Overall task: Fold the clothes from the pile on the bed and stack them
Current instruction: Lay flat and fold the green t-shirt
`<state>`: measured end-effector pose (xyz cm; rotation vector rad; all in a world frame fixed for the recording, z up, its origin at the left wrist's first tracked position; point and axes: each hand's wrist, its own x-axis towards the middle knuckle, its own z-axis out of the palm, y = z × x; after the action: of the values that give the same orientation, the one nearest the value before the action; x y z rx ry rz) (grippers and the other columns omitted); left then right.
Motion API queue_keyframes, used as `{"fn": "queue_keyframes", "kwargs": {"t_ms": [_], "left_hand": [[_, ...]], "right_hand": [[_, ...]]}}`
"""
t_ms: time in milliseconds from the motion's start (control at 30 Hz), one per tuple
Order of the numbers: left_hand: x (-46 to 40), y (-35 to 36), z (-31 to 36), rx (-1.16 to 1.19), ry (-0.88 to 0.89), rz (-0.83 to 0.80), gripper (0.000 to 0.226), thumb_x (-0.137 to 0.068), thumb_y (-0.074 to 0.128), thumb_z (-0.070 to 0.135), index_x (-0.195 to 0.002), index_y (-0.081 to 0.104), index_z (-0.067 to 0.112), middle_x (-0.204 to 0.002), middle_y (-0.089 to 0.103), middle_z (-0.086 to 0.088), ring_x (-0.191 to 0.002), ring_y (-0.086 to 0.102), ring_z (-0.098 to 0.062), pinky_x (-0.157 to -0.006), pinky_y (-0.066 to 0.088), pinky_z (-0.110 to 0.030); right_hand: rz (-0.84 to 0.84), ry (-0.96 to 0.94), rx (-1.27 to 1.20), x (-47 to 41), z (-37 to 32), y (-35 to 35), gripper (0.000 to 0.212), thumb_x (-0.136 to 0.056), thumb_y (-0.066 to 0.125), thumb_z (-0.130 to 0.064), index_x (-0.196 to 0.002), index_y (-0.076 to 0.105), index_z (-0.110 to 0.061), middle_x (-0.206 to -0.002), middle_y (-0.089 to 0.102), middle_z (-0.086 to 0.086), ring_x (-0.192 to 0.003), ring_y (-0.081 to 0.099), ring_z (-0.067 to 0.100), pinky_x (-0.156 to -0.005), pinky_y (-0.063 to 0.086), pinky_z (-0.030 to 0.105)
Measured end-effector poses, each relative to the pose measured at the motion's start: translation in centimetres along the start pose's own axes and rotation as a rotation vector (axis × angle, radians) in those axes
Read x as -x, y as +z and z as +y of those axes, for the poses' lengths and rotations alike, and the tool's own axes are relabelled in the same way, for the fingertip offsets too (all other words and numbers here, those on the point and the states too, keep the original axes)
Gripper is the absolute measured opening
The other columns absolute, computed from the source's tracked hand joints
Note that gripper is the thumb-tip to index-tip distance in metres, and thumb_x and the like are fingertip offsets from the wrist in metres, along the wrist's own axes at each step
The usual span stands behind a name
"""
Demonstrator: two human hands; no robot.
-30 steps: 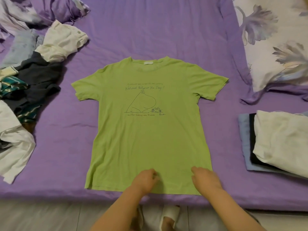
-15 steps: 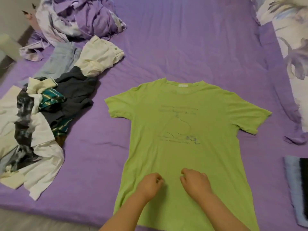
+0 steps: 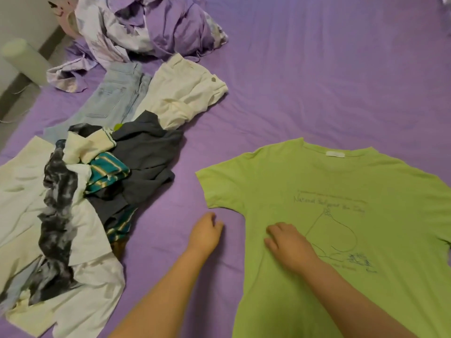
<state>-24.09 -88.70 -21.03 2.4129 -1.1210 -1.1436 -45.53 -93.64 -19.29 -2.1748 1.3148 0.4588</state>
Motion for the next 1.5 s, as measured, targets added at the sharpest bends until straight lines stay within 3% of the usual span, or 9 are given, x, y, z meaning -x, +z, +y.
{"fn": "queue_keyframes", "kwargs": {"t_ms": [267,467,700,900,1000,1133,1267,1400,1500], "left_hand": [[-9.2,-2.3,2.1,0.537,-0.309,0.17,0.08,-0.08,0.075,0.025,-0.142,0.032,-0.001,-0.137,0.048,-0.019,-0.123,0.05,-0.033,-0.101,0.044,-0.045],[-11.4,-2.5,2.6,0.539,-0.215,0.088,0.025,-0.079,0.075,0.016,-0.098,0.063,0.004,-0.103,0.068,-0.017,-0.096,0.063,-0.031,-0.09,0.05,-0.048],[-10.6,-1.6,2.8,0.444,0.001,0.226,0.03,-0.095,0.056,0.015,-0.12,0.046,0.002,-0.12,0.059,-0.017,-0.111,0.056,-0.029,-0.076,0.036,-0.024],[-8.6,-2.0,5.1,0.23,0.109,0.358,0.035,-0.094,0.046,0.008,-0.129,0.049,0.015,-0.114,0.065,-0.012,-0.103,0.06,-0.033,-0.072,0.037,-0.033],[-7.4,-0.7,8.5,0.238,0.248,0.329,0.039,-0.097,0.046,0.013,-0.136,0.046,0.018,-0.13,0.059,-0.004,-0.115,0.056,-0.026,-0.089,0.039,-0.029],[-4.9,3.5,13.0,0.42,0.393,0.049,0.039,-0.101,0.043,0.031,-0.139,0.037,0.034,-0.125,0.058,0.007,-0.099,0.063,-0.011,-0.086,0.053,-0.033],[-5.2,5.7,11.0,0.251,0.332,0.225,0.037,-0.094,0.047,0.001,-0.128,0.056,0.014,-0.123,0.058,-0.005,-0.113,0.053,-0.022,-0.096,0.036,-0.016],[-6.2,5.2,9.1,-0.173,0.481,0.286,0.039,-0.075,0.052,0.001,-0.103,0.073,0.019,-0.112,0.067,-0.003,-0.106,0.057,-0.031,-0.084,0.046,-0.036],[-8.2,4.4,8.9,-0.374,0.585,0.209,0.039,-0.088,0.05,0.013,-0.123,0.064,0.023,-0.139,0.054,-0.006,-0.127,0.046,-0.038,-0.097,0.043,-0.046]], "right_hand": [[-0.05,0.028,0.122,-8.7,-1.0,-2.8,0.057,-0.1,0.035,-0.043,-0.152,0.015,-0.027,-0.161,0.005,0.004,-0.147,0.006,0.027,-0.113,0.025,0.044],[-0.103,0.089,0.204,-12.0,0.4,-3.9,0.101,-0.081,0.057,-0.065,-0.149,-0.013,-0.039,-0.158,-0.024,0.005,-0.145,-0.018,0.031,-0.112,0.014,0.06],[-0.117,0.16,0.123,-16.0,0.5,-4.7,0.136,-0.056,0.064,-0.082,-0.144,-0.029,-0.035,-0.154,-0.033,0.003,-0.143,-0.026,0.029,-0.106,0.012,0.07],[-0.083,0.103,0.035,-15.5,1.2,-5.2,0.127,-0.065,0.068,-0.07,-0.147,-0.022,-0.034,-0.158,-0.024,-0.002,-0.146,-0.02,0.026,-0.108,0.014,0.066],[0.091,0.035,-0.232,-14.2,3.2,-5.8,0.087,-0.083,0.065,-0.049,-0.152,0.017,-0.023,-0.159,0.019,0.0,-0.145,0.017,0.019,-0.113,0.024,0.043],[0.288,0.195,-0.95,-12.4,5.1,-6.1,0.026,-0.1,0.045,-0.033,-0.113,0.062,-0.018,-0.119,0.065,0.009,-0.099,0.058,0.013,-0.083,0.04,0.02],[0.195,0.304,-1.111,-11.1,5.9,-5.1,0.047,-0.097,0.045,-0.044,-0.137,0.043,-0.02,-0.119,0.061,0.005,-0.103,0.061,0.026,-0.095,0.049,0.047],[0.2,0.164,-0.892,-11.0,5.6,-4.4,0.089,-0.088,0.066,-0.015,-0.153,0.006,-0.023,-0.144,0.039,0.003,-0.126,0.049,0.023,-0.108,0.037,0.034],[0.255,0.036,-0.659,-11.1,5.5,-4.1,0.076,-0.092,0.054,-0.005,-0.152,0.014,-0.029,-0.147,0.036,0.002,-0.131,0.041,0.017,-0.102,0.032,0.021]]}}
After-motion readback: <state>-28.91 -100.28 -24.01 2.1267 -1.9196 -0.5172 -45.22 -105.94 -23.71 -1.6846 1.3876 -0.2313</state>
